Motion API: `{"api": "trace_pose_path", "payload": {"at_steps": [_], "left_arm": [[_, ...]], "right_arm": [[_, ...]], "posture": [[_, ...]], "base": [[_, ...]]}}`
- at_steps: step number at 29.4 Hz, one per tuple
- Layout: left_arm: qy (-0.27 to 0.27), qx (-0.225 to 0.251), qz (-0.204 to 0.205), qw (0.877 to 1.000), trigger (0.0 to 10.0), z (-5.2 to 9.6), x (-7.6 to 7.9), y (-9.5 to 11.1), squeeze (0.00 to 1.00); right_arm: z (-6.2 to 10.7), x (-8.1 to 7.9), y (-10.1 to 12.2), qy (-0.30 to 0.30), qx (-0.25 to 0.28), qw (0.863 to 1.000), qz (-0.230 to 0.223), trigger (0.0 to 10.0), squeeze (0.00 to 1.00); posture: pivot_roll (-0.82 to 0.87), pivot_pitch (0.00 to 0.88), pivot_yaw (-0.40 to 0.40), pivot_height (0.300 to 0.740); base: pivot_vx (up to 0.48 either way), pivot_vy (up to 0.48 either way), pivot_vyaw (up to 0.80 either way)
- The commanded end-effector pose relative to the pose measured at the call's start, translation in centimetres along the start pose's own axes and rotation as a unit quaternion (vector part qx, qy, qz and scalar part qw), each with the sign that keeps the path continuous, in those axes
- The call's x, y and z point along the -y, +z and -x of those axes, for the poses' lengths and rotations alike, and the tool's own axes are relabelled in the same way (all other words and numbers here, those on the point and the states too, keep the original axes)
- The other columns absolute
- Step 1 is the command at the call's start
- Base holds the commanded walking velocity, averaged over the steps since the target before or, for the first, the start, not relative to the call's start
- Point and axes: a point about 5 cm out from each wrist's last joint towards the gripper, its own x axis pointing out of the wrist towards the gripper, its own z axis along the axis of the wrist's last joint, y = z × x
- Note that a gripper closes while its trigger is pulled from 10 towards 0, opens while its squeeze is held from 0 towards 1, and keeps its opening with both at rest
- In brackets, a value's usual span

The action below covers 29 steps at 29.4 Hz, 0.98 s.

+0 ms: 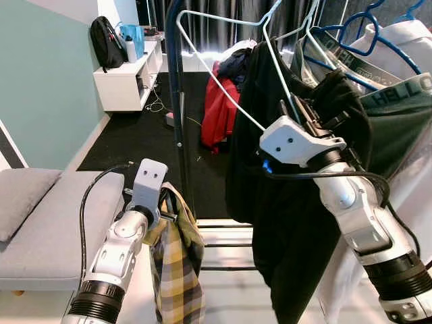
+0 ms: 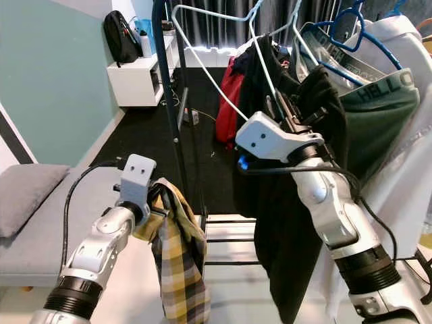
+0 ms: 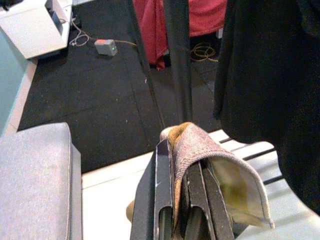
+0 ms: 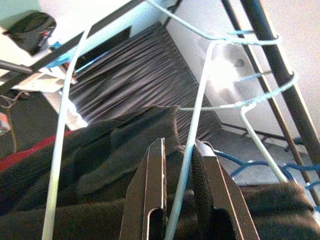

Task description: Hang hanger

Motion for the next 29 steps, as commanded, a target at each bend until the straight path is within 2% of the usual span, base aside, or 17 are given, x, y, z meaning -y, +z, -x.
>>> {"api": "trace_pose_path", "payload": {"at_steps": [1, 4, 8, 13, 18, 19, 20, 21, 23, 25, 27, 28, 29], "left_arm": [[0.002, 0.018, 0.008, 1.0, 10.0, 0.0, 0.0, 0.6, 0.0], [-0.001, 0.018, 0.01, 1.0, 10.0, 0.0, 0.3, 0.6, 0.0], [-0.003, 0.018, 0.011, 1.0, 10.0, 0.0, 0.4, 0.6, 0.0], [-0.004, 0.017, 0.011, 1.0, 10.0, 0.0, 0.4, 0.6, 0.0], [-0.006, 0.019, 0.011, 1.0, 10.0, -0.2, 0.4, 0.7, 0.0], [-0.007, 0.02, 0.01, 1.0, 10.0, -0.2, 0.4, 0.8, 0.0], [-0.008, 0.02, 0.009, 1.0, 10.0, -0.2, 0.4, 0.8, 0.0], [-0.01, 0.02, 0.008, 1.0, 10.0, -0.3, 0.3, 0.8, 0.0], [-0.01, 0.02, 0.008, 1.0, 10.0, -0.3, 0.3, 0.8, 0.0], [-0.012, 0.021, 0.006, 1.0, 10.0, -0.3, 0.3, 0.9, 0.0], [-0.012, 0.021, 0.006, 1.0, 10.0, -0.3, 0.3, 0.9, 0.0], [-0.012, 0.022, 0.005, 1.0, 10.0, -0.4, 0.3, 1.0, 0.0], [-0.012, 0.022, 0.005, 1.0, 10.0, -0.4, 0.3, 1.0, 0.0]], "right_arm": [[1.1, -2.1, 0.2, 0.037, 0.011, 0.999, 0.004, 0.0, 0.0], [2.3, -2.9, -0.9, 0.038, -0.013, 0.999, 0.007, 0.0, 0.0], [2.7, -2.7, -1.4, 0.023, -0.021, 0.999, 0.017, 0.0, 0.0], [2.8, -2.6, -1.7, 0.015, -0.027, 0.999, 0.028, 0.0, 0.0], [2.0, -1.9, -2.5, 0.019, -0.029, 0.999, 0.011, 0.0, 0.0], [1.5, -1.5, -2.6, 0.016, -0.033, 0.999, -0.002, 0.0, 0.0], [0.9, -1.4, -2.7, 0.021, -0.045, 0.997, -0.056, 0.7, 0.0], [0.0, -1.0, -2.6, 0.022, -0.052, 0.994, -0.095, 0.0, 0.0], [0.0, -1.0, -2.6, 0.022, -0.052, 0.994, -0.095, 0.0, 0.0], [-1.5, -0.3, -2.6, 0.023, -0.069, 0.985, -0.154, 0.0, 0.0], [-1.5, -0.3, -2.6, 0.023, -0.069, 0.985, -0.154, 0.0, 0.0], [-2.6, 0.0, -2.8, 0.041, -0.088, 0.982, -0.163, 0.0, 0.0], [-2.6, 0.0, -2.8, 0.041, -0.088, 0.982, -0.163, 0.0, 0.0]], "posture": [[-0.02, 0.121, 0.022, 0.74], [-0.02, 0.122, 0.021, 0.74], [-0.02, 0.124, 0.025, 0.74], [-0.02, 0.124, 0.026, 0.74], [-0.02, 0.118, 0.03, 0.74], [-0.02, 0.117, 0.032, 0.74], [-0.02, 0.113, 0.036, 0.74], [-0.02, 0.112, 0.036, 0.74], [-0.02, 0.112, 0.036, 0.74], [-0.02, 0.107, 0.037, 0.74], [-0.02, 0.107, 0.037, 0.74], [-0.02, 0.102, 0.04, 0.74], [-0.02, 0.102, 0.04, 0.74]], "base": [[0.0, 0.0, 0.0], [0.0, 0.0, 0.0], [0.0, 0.0, 0.0], [0.0, 0.0, 0.0], [0.0, 0.0, 0.0], [0.0, 0.0, 0.0], [0.0, 0.0, 0.0], [0.0, 0.0, 0.0], [0.0, 0.0, 0.0], [0.0, 0.0, 0.0], [0.0, 0.0, 0.0], [0.0, 0.0, 0.0], [0.0, 0.0, 0.0]]}}
